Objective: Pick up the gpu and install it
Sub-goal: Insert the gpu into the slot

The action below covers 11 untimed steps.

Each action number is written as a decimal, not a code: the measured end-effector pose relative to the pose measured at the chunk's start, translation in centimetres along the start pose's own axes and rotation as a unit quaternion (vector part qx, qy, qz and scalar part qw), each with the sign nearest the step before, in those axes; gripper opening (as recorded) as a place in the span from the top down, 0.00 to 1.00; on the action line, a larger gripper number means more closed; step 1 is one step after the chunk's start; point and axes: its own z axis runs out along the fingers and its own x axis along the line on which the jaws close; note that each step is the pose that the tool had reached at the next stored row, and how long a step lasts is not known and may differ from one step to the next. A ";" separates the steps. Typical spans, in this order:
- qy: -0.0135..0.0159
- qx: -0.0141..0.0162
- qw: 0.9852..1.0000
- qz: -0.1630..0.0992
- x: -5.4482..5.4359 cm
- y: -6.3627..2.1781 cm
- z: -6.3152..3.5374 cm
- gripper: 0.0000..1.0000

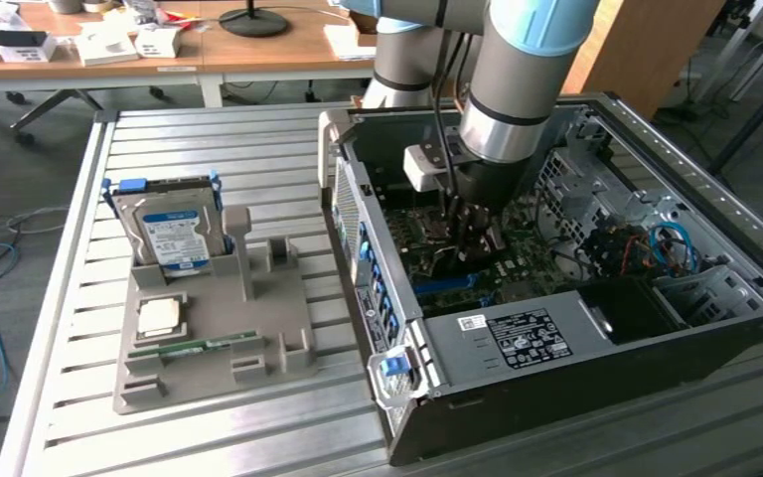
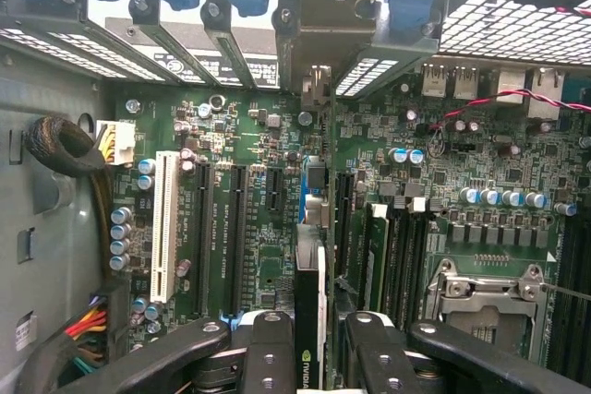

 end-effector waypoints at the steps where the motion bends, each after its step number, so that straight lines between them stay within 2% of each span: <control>1: 0.000 0.000 1.000 0.000 0.0 0.00 0.00 0.74; 11: 0.000 0.000 1.000 0.000 0.0 0.03 0.26 0.74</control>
